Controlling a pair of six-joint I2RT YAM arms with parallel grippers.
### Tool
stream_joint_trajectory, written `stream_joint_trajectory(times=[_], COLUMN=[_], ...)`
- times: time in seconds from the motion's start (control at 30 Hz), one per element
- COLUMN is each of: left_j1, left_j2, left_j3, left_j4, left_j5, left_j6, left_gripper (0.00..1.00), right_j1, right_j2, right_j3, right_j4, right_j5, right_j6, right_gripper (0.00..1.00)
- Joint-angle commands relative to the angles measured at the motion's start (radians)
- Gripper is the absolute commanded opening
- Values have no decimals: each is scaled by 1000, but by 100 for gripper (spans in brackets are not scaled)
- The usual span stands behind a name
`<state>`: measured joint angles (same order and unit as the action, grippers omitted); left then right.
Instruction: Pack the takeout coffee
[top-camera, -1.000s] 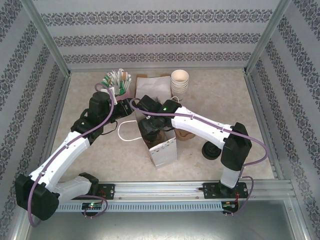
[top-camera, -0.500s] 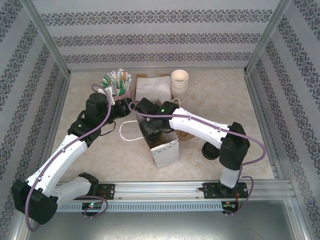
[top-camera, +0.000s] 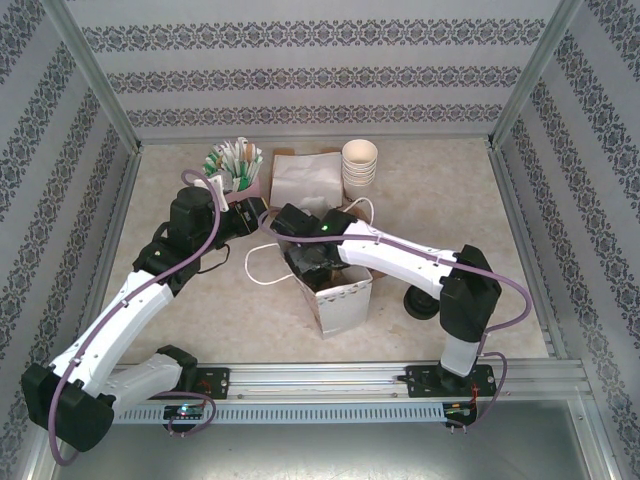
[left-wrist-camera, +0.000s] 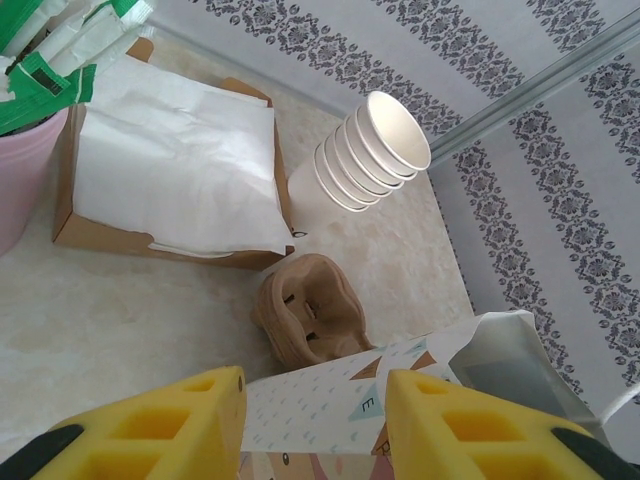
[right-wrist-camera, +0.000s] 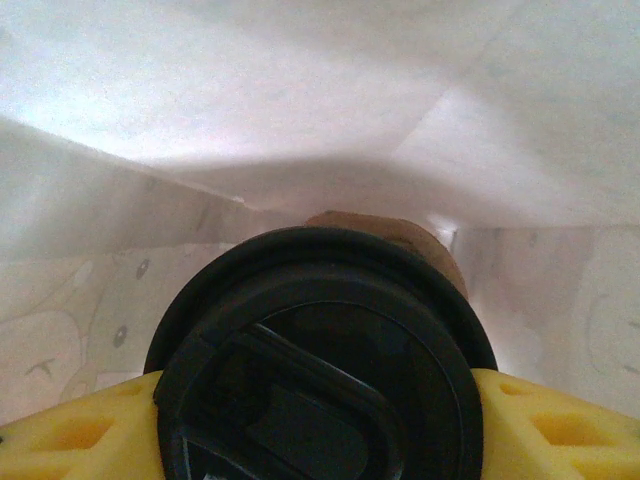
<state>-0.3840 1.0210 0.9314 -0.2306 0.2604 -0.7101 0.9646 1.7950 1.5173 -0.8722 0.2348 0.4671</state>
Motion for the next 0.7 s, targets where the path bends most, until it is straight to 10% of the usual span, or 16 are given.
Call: stream_joint_trajectory(times=[0.0, 0.67], left_j1=[8, 8], left_j2=[-23, -40], left_j3=[4, 5], left_j4=[-24, -47], left_j5=[-4, 19], left_j6=[17, -6], left_gripper=[42, 39], right_j1=[-15, -33], right_j2=[47, 59], right_j3=[-130, -261], right_j4=[0, 116], right_j5=[-106, -206], right_j6=[41, 95], right_gripper=[41, 40])
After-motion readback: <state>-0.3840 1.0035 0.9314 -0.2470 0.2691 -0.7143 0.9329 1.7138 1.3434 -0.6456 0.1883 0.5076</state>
